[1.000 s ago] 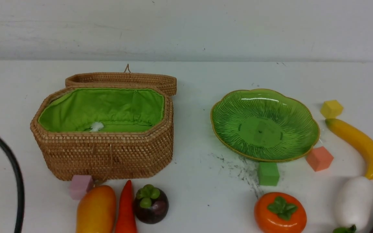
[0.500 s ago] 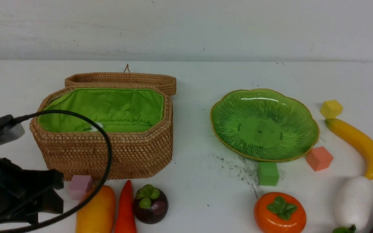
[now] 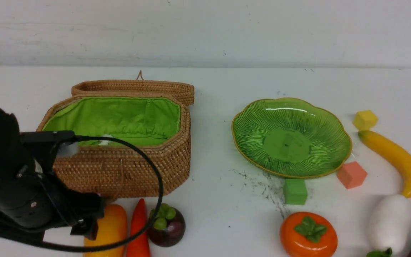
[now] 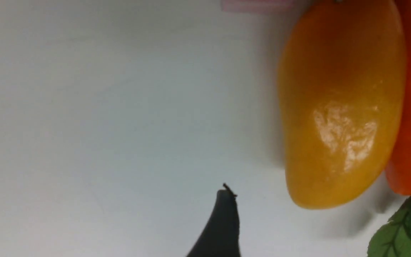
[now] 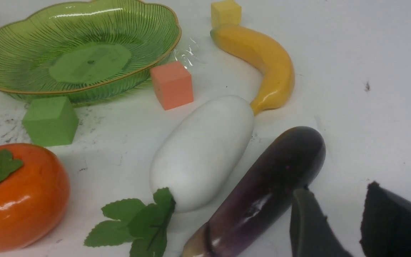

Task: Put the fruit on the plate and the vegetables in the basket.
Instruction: Grab the mango with your left arm and place it on the right plate

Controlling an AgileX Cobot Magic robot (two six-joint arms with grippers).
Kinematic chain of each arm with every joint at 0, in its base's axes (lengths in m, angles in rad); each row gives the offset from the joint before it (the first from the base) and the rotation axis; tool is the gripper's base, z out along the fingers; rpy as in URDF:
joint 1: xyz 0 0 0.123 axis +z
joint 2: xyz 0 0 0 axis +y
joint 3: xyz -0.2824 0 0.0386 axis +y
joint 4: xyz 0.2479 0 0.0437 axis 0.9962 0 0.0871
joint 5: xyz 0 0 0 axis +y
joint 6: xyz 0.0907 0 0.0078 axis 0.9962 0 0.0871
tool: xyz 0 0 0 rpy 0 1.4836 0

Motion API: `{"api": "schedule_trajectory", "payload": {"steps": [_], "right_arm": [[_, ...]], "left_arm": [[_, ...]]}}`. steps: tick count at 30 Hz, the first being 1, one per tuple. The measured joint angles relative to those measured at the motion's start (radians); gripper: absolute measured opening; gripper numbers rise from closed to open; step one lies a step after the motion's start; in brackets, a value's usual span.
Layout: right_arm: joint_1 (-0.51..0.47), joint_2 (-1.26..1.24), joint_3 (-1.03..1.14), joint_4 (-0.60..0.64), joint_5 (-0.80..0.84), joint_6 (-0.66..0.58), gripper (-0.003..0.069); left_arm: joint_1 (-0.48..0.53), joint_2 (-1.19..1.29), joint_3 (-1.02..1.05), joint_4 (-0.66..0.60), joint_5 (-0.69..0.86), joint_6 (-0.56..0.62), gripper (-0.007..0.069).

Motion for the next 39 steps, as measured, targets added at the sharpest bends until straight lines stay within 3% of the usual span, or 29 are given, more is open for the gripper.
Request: {"api": "schedule_trajectory", "payload": {"steps": [6,24,33,39], "right_arm": [[0.000,0.000,0.000,0.000,0.000,0.000,0.0245],[0.000,0.000,0.000,0.000,0.000,0.000,0.0245],[0.000,0.000,0.000,0.000,0.000,0.000,0.0245],[0.000,0.000,0.000,0.000,0.000,0.000,0.0245]], "left_arm": [[-0.062,0.091,-0.069,0.002,0.007,-0.021,0.0670],[-0.063,0.288,-0.091,0.036,-0.113,-0.097,0.0667],[-0.063,0.307,-0.092,0.038,-0.115,-0.099,0.0568],[-0.063,0.307,-0.092,0.041,-0.100,-0.099,0.0566]]}}
